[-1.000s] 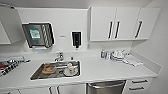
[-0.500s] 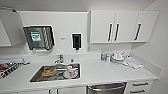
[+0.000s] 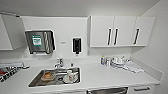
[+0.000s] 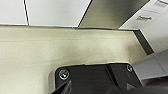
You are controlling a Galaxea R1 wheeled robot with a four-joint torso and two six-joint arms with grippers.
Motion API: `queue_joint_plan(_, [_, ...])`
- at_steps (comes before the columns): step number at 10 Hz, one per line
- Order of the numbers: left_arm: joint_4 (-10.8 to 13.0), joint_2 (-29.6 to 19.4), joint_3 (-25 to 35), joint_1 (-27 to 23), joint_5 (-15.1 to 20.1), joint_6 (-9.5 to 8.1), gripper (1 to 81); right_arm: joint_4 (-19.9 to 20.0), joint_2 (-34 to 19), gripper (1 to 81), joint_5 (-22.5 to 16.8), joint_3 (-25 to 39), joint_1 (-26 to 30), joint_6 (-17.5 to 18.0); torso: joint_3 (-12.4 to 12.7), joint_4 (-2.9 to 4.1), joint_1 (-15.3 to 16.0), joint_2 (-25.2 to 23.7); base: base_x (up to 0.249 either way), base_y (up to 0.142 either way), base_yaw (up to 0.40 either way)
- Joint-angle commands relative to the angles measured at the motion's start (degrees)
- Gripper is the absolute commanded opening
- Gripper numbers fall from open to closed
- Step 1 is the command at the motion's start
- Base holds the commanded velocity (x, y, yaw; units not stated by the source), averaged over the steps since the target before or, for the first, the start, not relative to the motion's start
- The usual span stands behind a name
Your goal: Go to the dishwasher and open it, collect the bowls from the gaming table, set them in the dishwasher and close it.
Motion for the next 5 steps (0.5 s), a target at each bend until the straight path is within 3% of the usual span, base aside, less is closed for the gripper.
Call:
queue_joint_plan(1, [5.5,-8.3,4.3,-0.5,-8.0,0.16,81.1,0.8,-5.3,81.1,-3.1,4.9,5.4,2.0,0.0,0.0,3.5,-5.3,0.0,0.0,0.0])
queue_joint_plan(3, [5.6,-10.1,6.0,-0.3,-9.6,-0.28,81.1,0.6,-8.8,81.1,-3.2,8.2,7.3,3.7,-5.4,0.0,6.0,-9.3,0.0,0.0,0.0])
queue_joint_plan(5, [6.0,-11.8,9.0,-0.1,-10.5,-0.28,81.1,0.6,-11.3,81.1,-3.2,10.8,8.3,4.5,-7.7,0.0,8.0,-12.6,0.0,0.0,0.0])
